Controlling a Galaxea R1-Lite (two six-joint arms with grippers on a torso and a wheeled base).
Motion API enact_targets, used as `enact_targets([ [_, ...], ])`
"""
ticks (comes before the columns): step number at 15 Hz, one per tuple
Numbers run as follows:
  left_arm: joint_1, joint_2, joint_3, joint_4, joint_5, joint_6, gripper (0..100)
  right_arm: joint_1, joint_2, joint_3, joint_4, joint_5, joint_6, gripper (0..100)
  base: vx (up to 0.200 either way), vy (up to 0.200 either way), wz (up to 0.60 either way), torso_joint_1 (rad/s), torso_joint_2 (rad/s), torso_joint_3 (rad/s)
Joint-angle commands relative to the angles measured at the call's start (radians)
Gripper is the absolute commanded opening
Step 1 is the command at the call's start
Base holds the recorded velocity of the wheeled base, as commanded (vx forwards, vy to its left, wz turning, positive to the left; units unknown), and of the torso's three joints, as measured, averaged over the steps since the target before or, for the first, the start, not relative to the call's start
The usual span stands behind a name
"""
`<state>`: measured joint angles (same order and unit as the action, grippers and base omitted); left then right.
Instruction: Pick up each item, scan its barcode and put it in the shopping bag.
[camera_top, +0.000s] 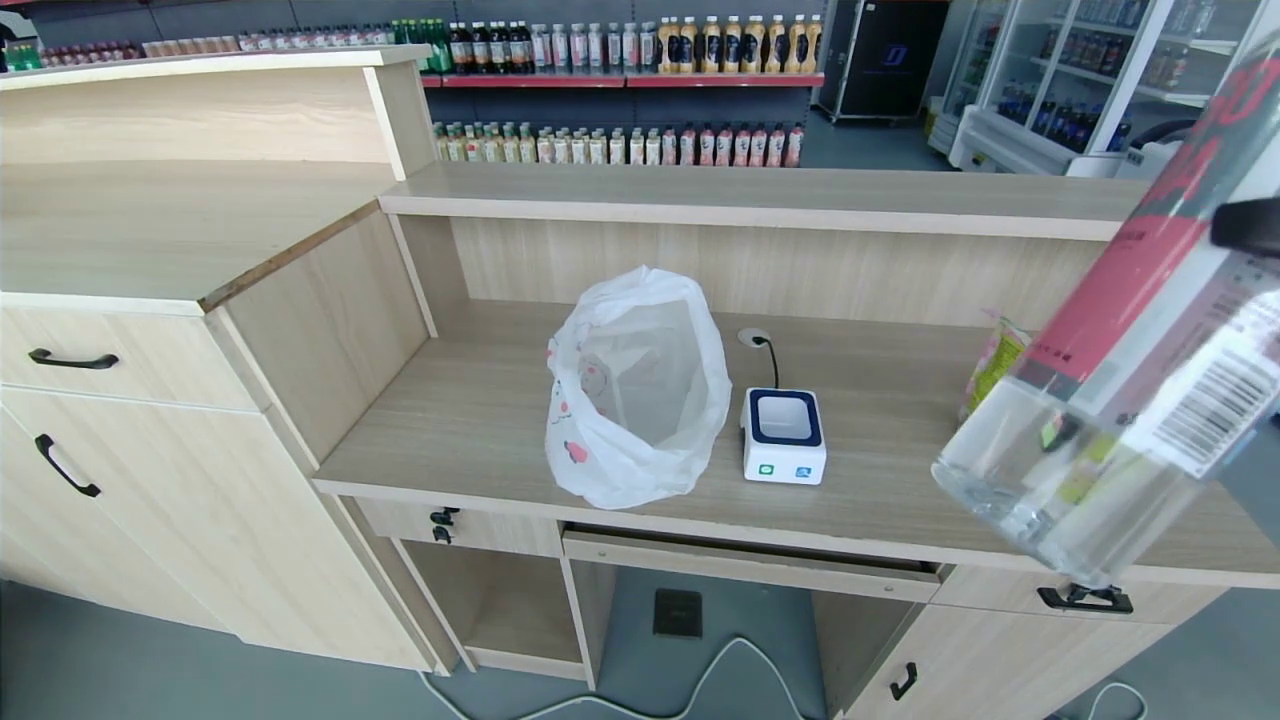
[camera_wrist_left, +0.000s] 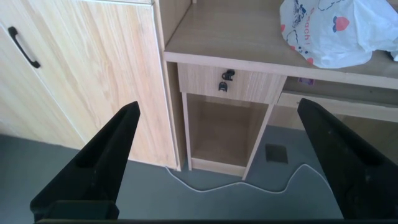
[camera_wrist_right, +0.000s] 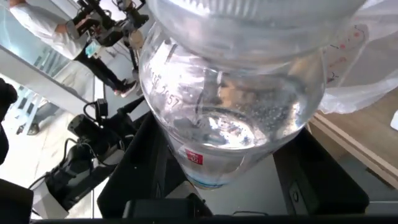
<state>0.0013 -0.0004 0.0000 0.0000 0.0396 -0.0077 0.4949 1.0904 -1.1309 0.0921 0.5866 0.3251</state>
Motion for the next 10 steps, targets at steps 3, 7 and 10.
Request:
enact_targets([
  [3, 0.0, 0.0, 0.0, 0.0, 0.0, 0.0, 100, 0.024, -0.009, -0.013, -0.006, 0.052, 0.006, 0, 0.0, 0.0, 0.0, 0.0, 0.0, 0.0],
  [7, 0.0, 0.0, 0.0, 0.0, 0.0, 0.0, 100, 0.037, -0.011, -0.033, -0.003, 0.104, 0.023, 0, 0.0, 0.0, 0.0, 0.0, 0.0, 0.0],
  [10, 0.0, 0.0, 0.0, 0.0, 0.0, 0.0, 100, 0.045, -0.009, -0.032, 0.0, 0.104, 0.023, 0, 0.0, 0.0, 0.0, 0.0, 0.0, 0.0],
])
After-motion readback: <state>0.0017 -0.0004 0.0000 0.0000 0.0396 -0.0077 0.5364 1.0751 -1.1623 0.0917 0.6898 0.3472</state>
